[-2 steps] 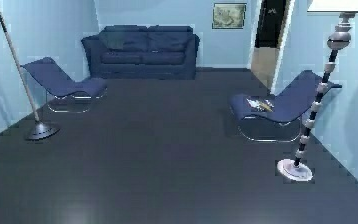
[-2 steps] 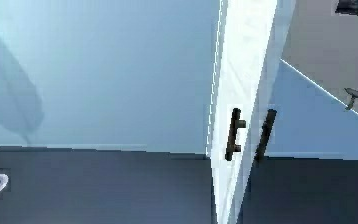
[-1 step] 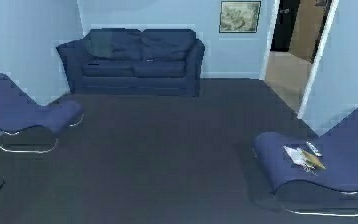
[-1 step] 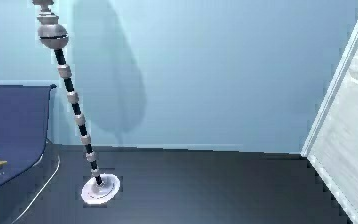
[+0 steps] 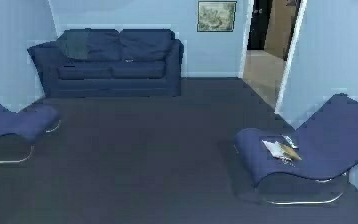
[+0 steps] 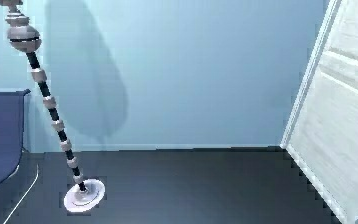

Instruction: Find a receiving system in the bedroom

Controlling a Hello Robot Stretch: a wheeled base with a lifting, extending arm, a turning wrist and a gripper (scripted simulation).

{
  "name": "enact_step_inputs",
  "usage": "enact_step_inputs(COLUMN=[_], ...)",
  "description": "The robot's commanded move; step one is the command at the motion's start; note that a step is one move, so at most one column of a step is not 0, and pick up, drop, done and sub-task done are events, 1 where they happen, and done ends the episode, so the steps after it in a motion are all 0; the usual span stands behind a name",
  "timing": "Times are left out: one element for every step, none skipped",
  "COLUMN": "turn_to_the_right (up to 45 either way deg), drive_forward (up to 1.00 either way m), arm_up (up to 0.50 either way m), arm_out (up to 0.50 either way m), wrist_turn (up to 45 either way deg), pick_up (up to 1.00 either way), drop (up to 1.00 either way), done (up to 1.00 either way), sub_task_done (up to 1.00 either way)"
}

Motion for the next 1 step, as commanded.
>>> enact_step_inputs(turn_to_the_right=[0.0], drive_forward=[0.85], arm_up=[0.0], arm_out=[0.0], wrist_turn=[0.0], pick_up=[0.0], drop=[0.0], done=[0.0], sub_task_done=[0.0])
